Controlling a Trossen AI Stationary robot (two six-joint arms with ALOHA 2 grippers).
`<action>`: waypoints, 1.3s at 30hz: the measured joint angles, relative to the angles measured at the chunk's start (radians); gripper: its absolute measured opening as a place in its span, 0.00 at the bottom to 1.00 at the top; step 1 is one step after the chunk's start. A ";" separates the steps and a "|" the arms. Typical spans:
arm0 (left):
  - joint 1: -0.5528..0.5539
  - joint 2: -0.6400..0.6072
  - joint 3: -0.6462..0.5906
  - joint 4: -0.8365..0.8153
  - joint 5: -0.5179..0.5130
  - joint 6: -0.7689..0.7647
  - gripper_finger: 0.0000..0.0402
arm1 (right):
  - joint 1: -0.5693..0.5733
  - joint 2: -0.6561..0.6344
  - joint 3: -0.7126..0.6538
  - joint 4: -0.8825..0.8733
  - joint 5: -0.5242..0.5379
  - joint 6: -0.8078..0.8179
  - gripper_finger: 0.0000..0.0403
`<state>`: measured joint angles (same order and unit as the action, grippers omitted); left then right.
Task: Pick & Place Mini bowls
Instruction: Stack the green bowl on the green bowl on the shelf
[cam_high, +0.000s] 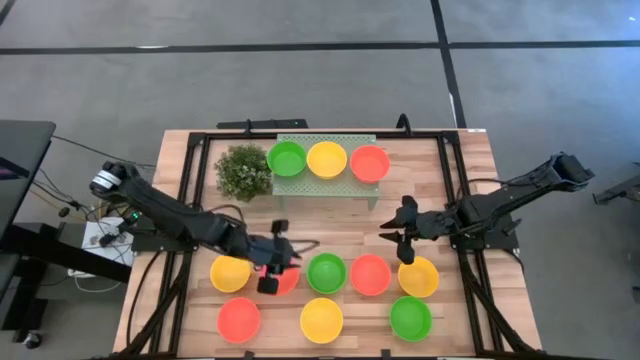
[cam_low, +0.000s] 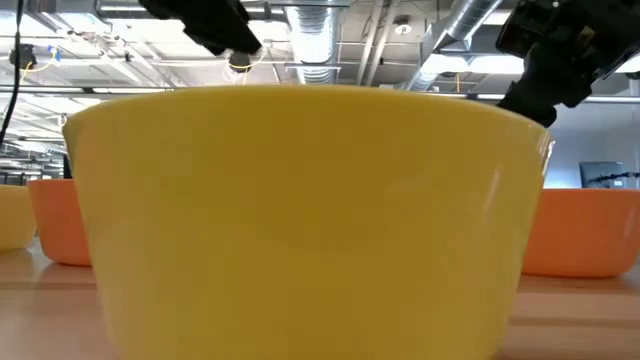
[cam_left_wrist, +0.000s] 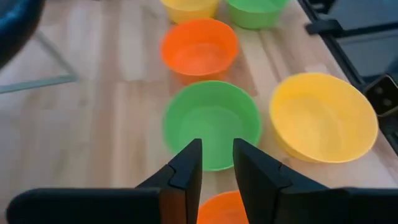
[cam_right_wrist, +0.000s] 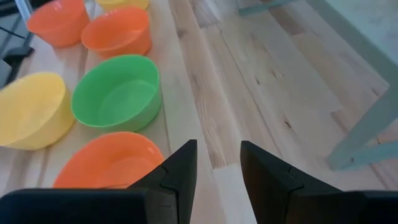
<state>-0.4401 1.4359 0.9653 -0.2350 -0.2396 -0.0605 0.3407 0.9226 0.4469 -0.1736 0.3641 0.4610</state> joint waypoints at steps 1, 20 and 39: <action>-0.001 0.027 0.000 0.018 0.016 0.000 0.23 | -0.003 0.006 0.000 0.003 0.000 0.000 0.29; -0.029 0.339 0.000 0.214 0.092 0.021 0.23 | -0.117 0.109 0.000 0.173 -0.161 -0.139 0.29; 0.004 0.408 0.000 0.302 0.087 0.107 0.14 | -0.119 0.135 0.001 0.226 -0.366 -0.140 0.29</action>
<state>-0.4358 1.8434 0.9657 0.0669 -0.1528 0.0465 0.2218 1.0576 0.4477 0.0528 -0.0018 0.3214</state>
